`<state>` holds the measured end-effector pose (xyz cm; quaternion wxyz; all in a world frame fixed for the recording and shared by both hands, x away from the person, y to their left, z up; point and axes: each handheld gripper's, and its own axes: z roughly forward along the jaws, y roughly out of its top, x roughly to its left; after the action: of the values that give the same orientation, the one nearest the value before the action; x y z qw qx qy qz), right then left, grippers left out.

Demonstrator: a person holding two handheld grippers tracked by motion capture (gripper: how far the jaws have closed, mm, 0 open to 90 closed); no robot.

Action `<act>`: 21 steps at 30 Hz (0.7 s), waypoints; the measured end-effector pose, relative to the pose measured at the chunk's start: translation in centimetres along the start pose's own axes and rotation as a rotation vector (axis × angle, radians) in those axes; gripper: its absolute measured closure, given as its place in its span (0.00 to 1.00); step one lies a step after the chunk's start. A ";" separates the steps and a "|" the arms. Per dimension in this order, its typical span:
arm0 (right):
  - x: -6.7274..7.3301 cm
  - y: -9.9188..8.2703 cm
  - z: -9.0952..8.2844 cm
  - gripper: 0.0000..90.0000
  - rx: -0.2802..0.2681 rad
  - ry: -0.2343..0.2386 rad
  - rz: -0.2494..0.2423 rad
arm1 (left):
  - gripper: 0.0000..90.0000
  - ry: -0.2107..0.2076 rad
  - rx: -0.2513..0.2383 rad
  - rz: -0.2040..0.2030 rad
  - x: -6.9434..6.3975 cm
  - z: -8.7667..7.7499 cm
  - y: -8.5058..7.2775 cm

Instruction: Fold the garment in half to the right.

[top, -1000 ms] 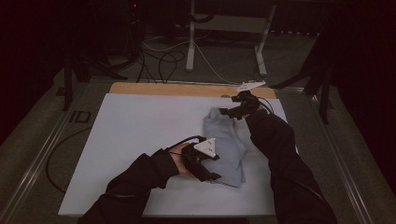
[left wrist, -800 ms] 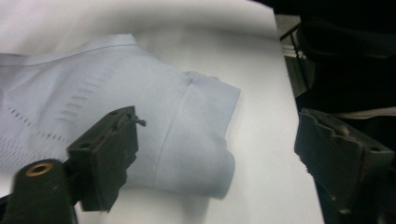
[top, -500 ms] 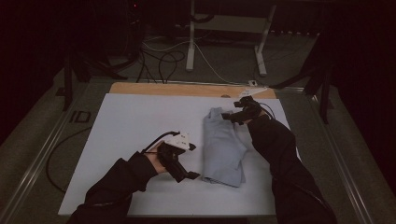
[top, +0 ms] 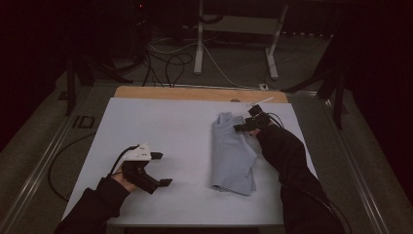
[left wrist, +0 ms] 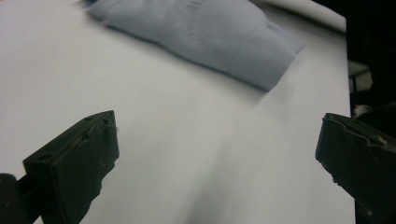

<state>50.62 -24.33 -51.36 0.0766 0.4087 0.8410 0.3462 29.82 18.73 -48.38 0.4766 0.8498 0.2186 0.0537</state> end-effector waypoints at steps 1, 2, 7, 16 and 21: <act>0.0 0.0 0.0 0.30 0.000 0.000 0.000 | 0.01 0.006 -0.007 -0.013 0.1 -0.4 -0.5; 0.0 -0.3 0.3 0.33 0.023 0.019 0.009 | 0.01 0.010 -0.013 -0.023 0.2 -0.7 -0.9; 0.1 -0.4 0.6 0.44 0.036 0.035 0.025 | 0.01 0.057 -0.010 -0.051 0.7 -2.1 -2.8; 2.0 0.7 0.0 0.94 0.051 -0.042 -0.117 | 0.01 0.115 -0.048 -0.086 0.9 -3.4 -5.4; 3.1 1.8 -0.9 0.95 -0.031 -0.004 -0.208 | 0.01 0.116 -0.059 -0.087 0.9 -3.3 -5.6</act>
<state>49.39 -21.72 -49.09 0.1200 0.3189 0.8732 0.3484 27.85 24.26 -51.34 0.4898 0.8206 0.2808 0.0885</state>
